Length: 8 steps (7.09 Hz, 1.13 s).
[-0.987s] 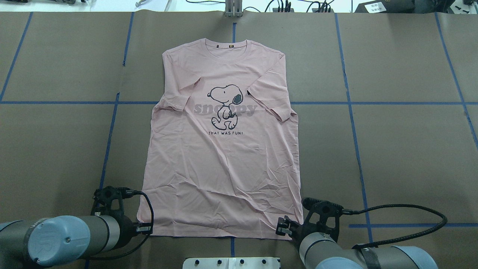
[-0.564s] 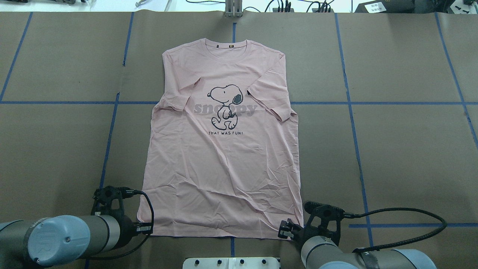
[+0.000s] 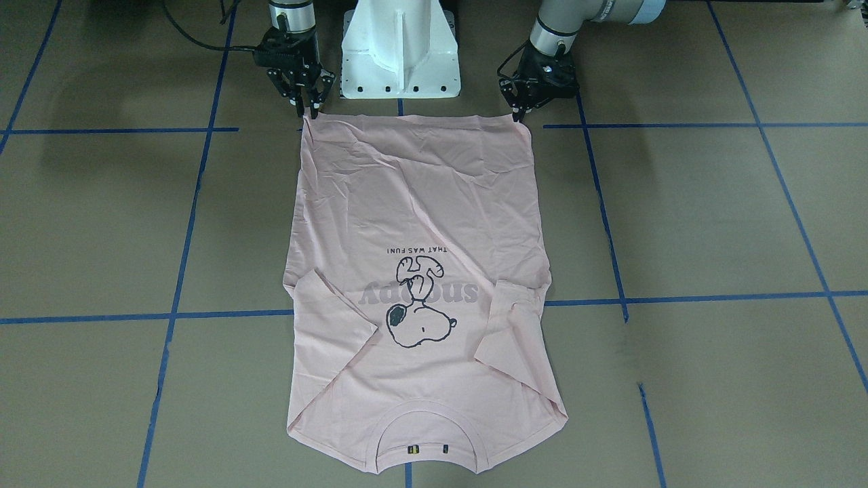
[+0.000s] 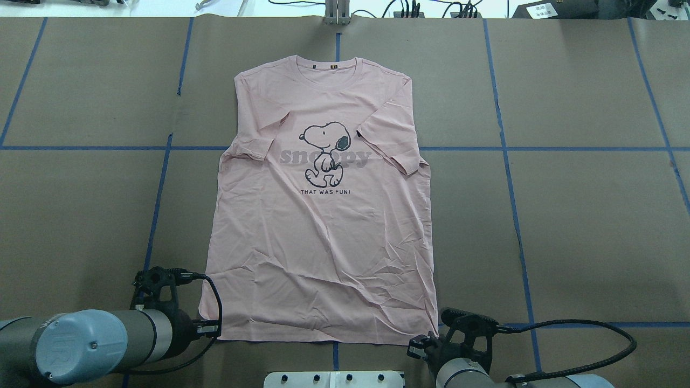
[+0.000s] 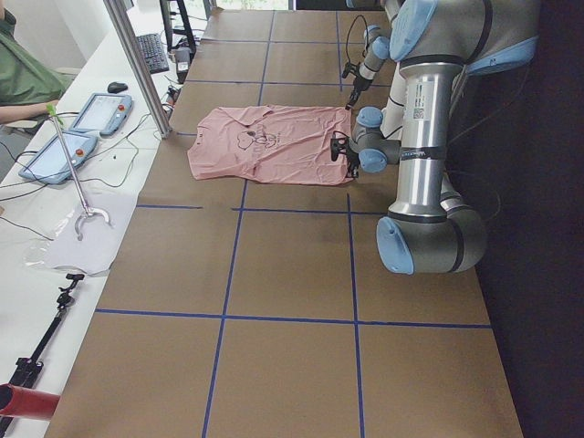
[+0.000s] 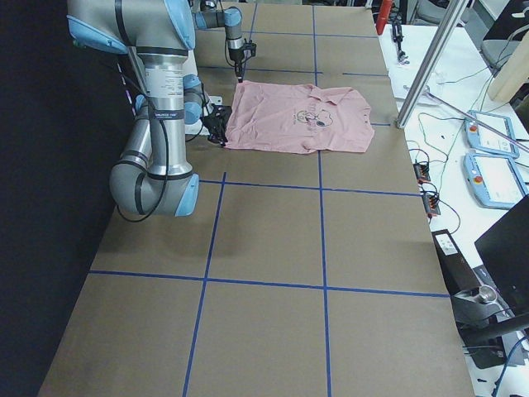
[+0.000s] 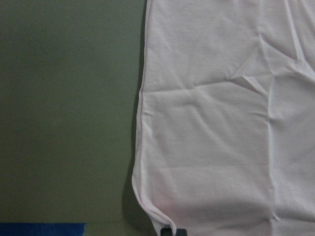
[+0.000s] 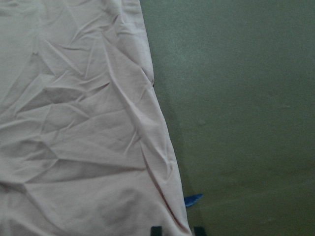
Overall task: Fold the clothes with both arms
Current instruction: 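Lift the hem with both grippers and fold it toward the collar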
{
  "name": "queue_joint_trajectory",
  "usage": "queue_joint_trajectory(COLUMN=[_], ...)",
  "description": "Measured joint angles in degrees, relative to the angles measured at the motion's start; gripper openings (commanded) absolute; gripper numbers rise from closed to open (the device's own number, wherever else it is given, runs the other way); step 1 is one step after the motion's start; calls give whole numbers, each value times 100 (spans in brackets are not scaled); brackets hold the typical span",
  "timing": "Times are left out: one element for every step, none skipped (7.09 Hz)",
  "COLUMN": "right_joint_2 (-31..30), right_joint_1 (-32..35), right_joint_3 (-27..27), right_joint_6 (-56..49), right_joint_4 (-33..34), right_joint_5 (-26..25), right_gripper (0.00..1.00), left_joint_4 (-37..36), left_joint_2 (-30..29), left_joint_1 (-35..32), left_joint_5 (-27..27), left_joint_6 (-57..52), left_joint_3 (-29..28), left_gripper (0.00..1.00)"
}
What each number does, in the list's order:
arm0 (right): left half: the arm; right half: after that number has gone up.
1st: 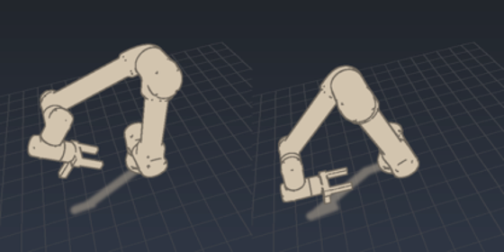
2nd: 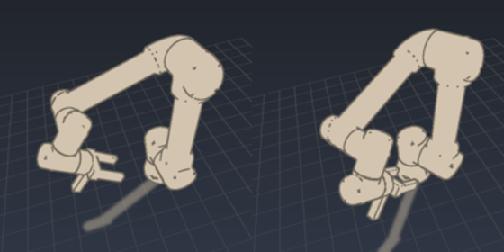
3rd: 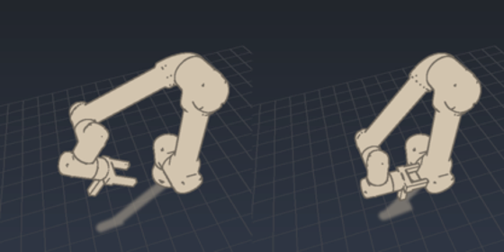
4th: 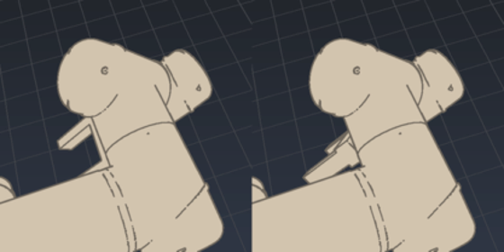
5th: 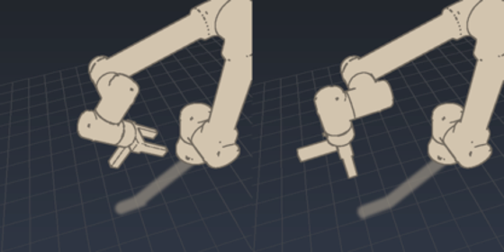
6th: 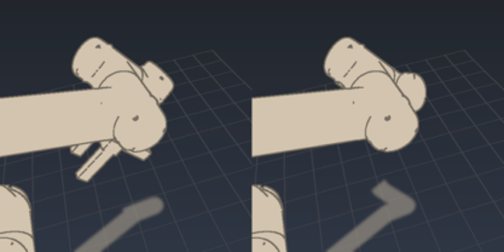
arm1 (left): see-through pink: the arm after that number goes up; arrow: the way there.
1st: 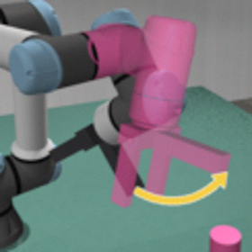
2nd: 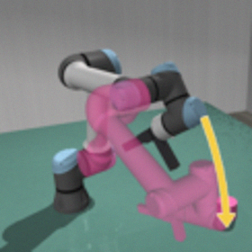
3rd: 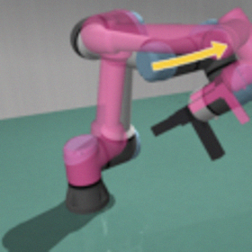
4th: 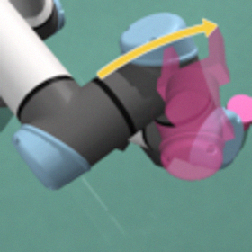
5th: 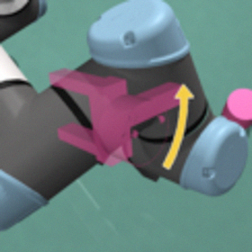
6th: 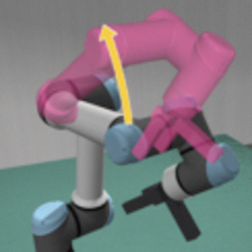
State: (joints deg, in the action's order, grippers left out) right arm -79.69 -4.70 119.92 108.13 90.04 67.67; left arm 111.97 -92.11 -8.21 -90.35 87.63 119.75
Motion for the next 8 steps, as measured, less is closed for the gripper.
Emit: queue_joint_trajectory(right_joint_2=[23, 58, 40, -28, -76, -70, 74, 392], right_joint_1=[-14, -13, 16, 79, 171, 293, 453, 710], right_joint_3=[2, 69, 268, 661, 1255, 2059, 2830, 3287], right_joint_6=[8, 4, -18, -62, -107, -141, -171, -313], right_joint_4=[0, 7, 45, 243, 721, 1490, 2311, 2956], right_joint_5=[0, 8, 37, 117, 308, 635, 1042, 1452], right_gripper=[0, 0, 0, 0, 0, 0, 0, 0], left_joint_4=[0, 0, -76, -473, -1211, -2086, -2934, -3655], left_joint_2=[0, 0, 3, -18, -64, -127, -330, -770], left_joint_1=[-1, -5, -27, -68, -177, -438, -820, -1254], left_joint_5=[0, 0, -2, -101, -383, -787, -1221, -1660], left_joint_6=[0, 0, -15, -66, -128, -172, -198, -312], left_joint_3=[2, 10, 113, 475, 1116, 1960, 2735, 3201], left_gripper=[0, 0, 0, 0, 0, 0, 0, 0])
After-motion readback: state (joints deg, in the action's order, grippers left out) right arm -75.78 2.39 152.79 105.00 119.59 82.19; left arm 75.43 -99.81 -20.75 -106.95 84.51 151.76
